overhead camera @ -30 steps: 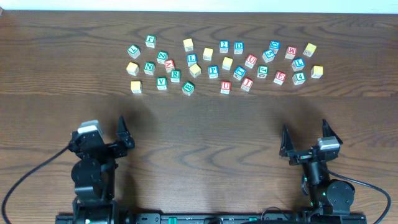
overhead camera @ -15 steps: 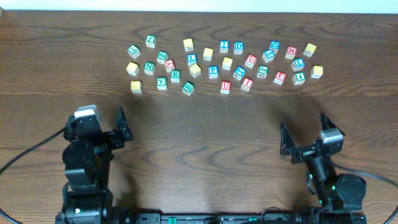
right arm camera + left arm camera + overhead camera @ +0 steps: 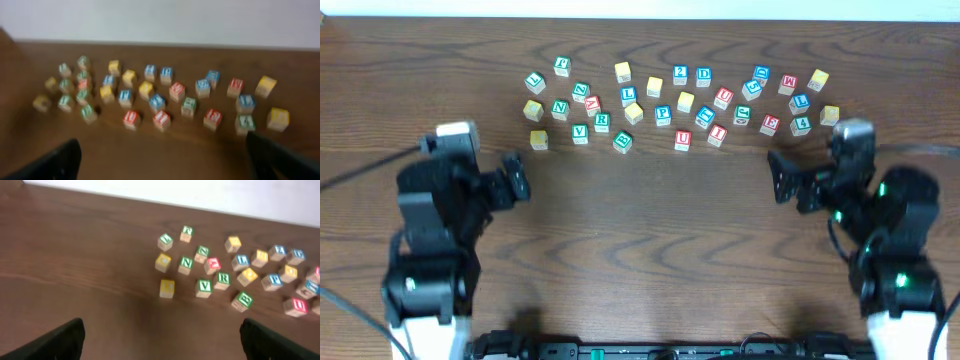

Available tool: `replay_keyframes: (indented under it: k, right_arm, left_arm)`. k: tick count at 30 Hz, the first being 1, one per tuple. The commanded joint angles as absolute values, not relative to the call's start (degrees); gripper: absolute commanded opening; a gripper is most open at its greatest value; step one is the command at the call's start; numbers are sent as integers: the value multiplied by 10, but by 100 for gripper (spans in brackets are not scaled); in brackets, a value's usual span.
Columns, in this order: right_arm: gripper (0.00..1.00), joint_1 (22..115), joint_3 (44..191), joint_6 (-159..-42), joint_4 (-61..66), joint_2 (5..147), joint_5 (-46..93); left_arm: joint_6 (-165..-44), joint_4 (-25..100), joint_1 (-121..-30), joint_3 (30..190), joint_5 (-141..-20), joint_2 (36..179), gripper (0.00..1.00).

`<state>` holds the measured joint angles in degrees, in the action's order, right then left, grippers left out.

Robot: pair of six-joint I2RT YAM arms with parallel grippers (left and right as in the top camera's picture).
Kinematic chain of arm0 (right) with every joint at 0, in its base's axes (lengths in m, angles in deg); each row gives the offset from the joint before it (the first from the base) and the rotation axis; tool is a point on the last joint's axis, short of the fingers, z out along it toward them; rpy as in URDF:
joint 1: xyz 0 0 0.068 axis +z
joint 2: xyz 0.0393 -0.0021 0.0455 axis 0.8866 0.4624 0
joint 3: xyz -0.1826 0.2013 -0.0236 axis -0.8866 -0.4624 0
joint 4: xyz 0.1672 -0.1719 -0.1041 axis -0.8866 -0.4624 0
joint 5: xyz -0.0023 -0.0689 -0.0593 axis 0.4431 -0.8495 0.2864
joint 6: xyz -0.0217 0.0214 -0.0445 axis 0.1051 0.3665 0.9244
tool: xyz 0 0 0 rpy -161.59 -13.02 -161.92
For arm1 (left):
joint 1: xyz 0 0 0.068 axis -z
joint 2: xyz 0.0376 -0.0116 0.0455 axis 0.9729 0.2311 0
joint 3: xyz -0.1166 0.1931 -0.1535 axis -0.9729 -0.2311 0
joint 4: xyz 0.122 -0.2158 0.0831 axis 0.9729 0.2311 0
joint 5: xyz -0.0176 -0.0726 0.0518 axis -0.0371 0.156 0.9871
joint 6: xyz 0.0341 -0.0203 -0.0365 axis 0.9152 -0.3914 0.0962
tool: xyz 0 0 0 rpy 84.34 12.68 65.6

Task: Spell out NEURIPS
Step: 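Raise both arms and move grippers above the block cluster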

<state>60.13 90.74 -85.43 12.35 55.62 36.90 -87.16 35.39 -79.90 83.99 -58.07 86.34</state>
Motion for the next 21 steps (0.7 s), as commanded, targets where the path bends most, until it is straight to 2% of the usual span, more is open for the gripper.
replay_keyframes:
  k: [1, 16, 21]
  right_arm:
    - [99, 598, 997, -848, 76, 623, 384]
    - [99, 602, 1387, -799, -250, 944, 420]
    - [99, 615, 1448, -799, -289, 1020, 419]
  left_arm:
    - [-859, 389, -799, 927, -607, 930, 97]
    - [-820, 633, -798, 1375, -671, 1312, 98]
    - [-814, 673, -798, 1445, -671, 1381, 97]
